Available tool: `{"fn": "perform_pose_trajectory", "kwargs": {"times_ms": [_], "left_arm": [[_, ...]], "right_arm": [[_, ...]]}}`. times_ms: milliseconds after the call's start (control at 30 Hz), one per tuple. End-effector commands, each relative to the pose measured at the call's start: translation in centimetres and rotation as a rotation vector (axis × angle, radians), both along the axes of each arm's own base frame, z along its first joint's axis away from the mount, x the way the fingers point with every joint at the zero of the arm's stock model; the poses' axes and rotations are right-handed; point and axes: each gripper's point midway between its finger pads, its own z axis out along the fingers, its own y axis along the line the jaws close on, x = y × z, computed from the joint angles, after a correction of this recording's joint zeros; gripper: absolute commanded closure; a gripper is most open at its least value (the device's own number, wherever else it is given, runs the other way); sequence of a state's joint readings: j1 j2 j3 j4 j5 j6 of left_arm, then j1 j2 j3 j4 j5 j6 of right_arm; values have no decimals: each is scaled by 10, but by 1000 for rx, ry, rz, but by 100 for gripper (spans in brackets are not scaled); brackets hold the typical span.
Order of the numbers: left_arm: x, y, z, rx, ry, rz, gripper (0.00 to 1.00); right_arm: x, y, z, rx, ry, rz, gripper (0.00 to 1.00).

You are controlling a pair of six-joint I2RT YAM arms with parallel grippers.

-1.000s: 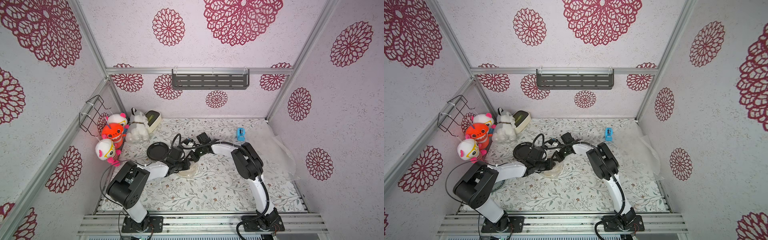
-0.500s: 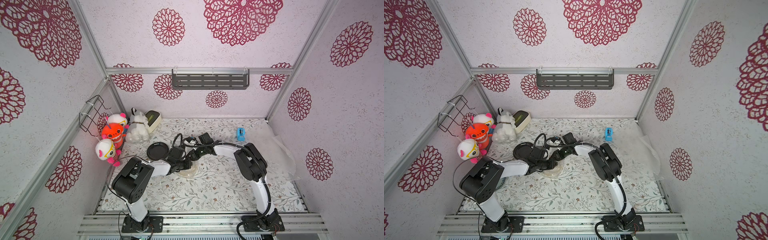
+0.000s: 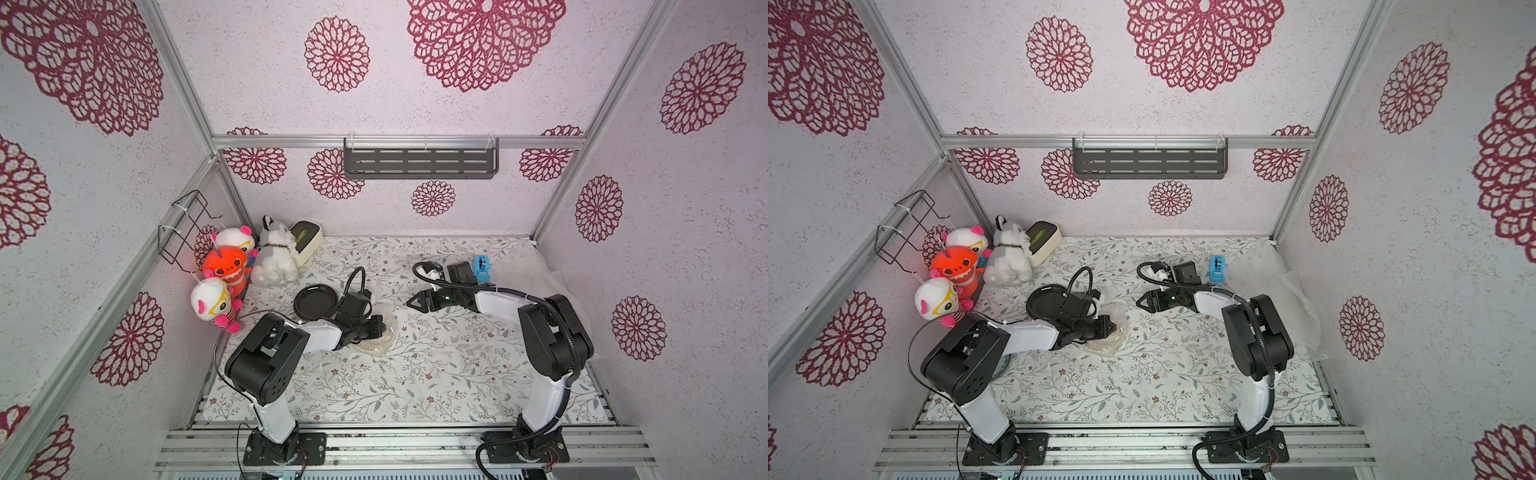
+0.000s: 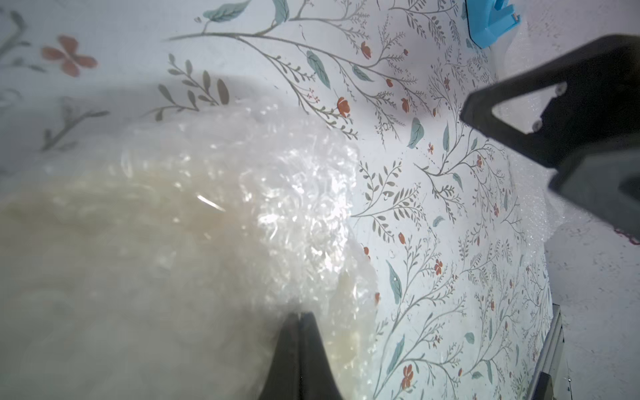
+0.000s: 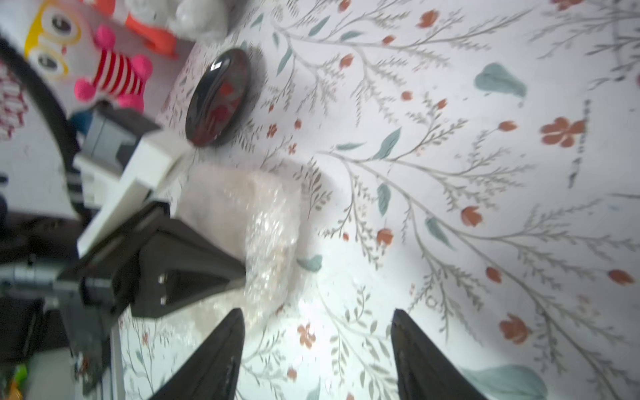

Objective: Wrap dinner plates in bubble wrap
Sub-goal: Stick the tape on the bubble wrap.

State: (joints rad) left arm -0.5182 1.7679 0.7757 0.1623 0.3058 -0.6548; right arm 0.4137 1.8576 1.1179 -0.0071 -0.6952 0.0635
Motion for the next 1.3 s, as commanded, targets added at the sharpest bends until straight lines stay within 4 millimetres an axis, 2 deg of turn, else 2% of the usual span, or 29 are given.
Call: {"fn": "perform_pose_trajectory", "kwargs": {"times_ms": [0,100,167,233,300,367,400,467,533,667,767,833,900,967,1033,1133,1267], "left_arm": [[-15,10,-23,45,72,-1,100],[-15,10,-22,45,71,3,100],[-16,11,-23,47,70,5,100],[-16,12,-22,47,69,7,100],[-16,11,-22,45,69,5,100],[-16,11,-22,45,69,5,100],[-16,12,-22,45,66,6,100],[-16,12,-21,46,63,5,100],[-17,12,-20,46,62,3,100],[-16,12,-19,44,57,2,100],[-16,12,-19,46,55,5,100],[-16,13,-20,46,56,7,100],[-15,13,-19,42,56,6,100],[-15,12,-20,41,60,2,100],[-15,11,-21,39,64,-1,100],[-16,10,-21,37,67,-4,100],[-15,11,-21,40,65,-2,100]], "right_arm": [[-42,20,8,14,-105,252,38],[-52,33,2,0,-140,342,40],[-54,49,-1,-10,-134,385,43],[-53,65,-2,0,-135,393,52],[-41,77,-5,-18,-171,305,73],[-20,70,-23,-127,-146,170,87],[-16,64,-35,-172,-109,134,90],[-25,53,-58,-229,-79,119,96],[-34,41,-69,-279,-52,101,100],[-33,11,-72,-415,-85,31,100],[-32,0,-57,-442,-131,10,100],[-35,0,-44,-421,-154,15,97],[-43,12,-26,-341,-156,58,89],[-55,32,-5,-204,-151,136,77],[-62,45,6,-128,-170,200,66],[-65,50,7,-119,-244,294,62],[-70,61,1,-123,-248,430,62]]}}
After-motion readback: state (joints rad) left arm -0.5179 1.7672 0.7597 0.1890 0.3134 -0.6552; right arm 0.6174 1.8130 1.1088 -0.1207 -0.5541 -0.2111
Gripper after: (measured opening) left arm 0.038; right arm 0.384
